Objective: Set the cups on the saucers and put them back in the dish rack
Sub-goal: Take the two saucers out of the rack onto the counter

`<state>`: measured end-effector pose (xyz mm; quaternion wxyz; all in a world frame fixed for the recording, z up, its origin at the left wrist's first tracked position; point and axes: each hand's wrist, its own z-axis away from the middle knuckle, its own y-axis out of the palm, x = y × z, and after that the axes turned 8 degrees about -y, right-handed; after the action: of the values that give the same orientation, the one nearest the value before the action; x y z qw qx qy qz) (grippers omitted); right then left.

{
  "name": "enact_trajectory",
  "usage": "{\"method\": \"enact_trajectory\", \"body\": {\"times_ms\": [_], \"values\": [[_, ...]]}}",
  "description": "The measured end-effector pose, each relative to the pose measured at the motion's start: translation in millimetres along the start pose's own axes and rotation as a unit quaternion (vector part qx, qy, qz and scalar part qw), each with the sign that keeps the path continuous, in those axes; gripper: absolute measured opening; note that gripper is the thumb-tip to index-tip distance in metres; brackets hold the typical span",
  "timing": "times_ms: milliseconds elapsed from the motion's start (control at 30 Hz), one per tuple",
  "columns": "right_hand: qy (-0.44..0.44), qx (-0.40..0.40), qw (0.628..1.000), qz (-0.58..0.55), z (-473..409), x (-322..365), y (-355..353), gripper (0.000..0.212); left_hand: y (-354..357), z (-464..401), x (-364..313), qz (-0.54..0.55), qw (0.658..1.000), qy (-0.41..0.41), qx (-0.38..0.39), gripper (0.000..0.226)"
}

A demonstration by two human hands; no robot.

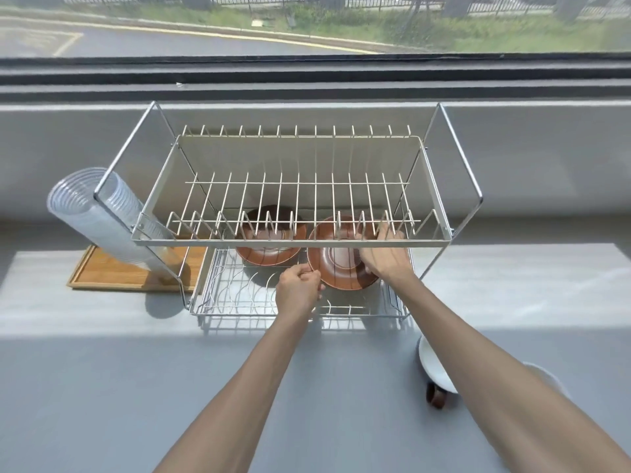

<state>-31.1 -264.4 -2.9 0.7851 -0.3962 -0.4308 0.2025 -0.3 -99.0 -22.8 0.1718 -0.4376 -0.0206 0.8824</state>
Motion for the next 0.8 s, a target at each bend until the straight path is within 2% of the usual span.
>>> {"method": "enact_trajectory", "body": {"times_ms": [133, 233, 333, 533, 800], "values": [[0.001, -0.092, 0.993, -0.071, 36, 15, 5, 0.054, -21, 24, 12, -0.003, 1.0, 0.016, -0.016, 0.022], [0.005, -0.077, 0.992, -0.1, 63, 21, 8, 0.063, -36, 43, 26, 0.01, 0.999, 0.022, -0.023, 0.023], [-0.012, -0.091, 0.989, -0.116, 89, 21, 14, 0.055, -49, 62, 41, 0.032, 0.999, 0.022, -0.023, 0.024], [0.006, -0.083, 0.978, -0.189, 153, 12, 29, 0.056, -70, 101, 71, 0.055, 0.998, 0.03, -0.03, 0.028], [0.045, -0.091, 0.965, -0.241, 227, -19, 60, 0.058, -80, 142, 121, 0.01, 0.999, 0.045, -0.002, 0.03]]}}
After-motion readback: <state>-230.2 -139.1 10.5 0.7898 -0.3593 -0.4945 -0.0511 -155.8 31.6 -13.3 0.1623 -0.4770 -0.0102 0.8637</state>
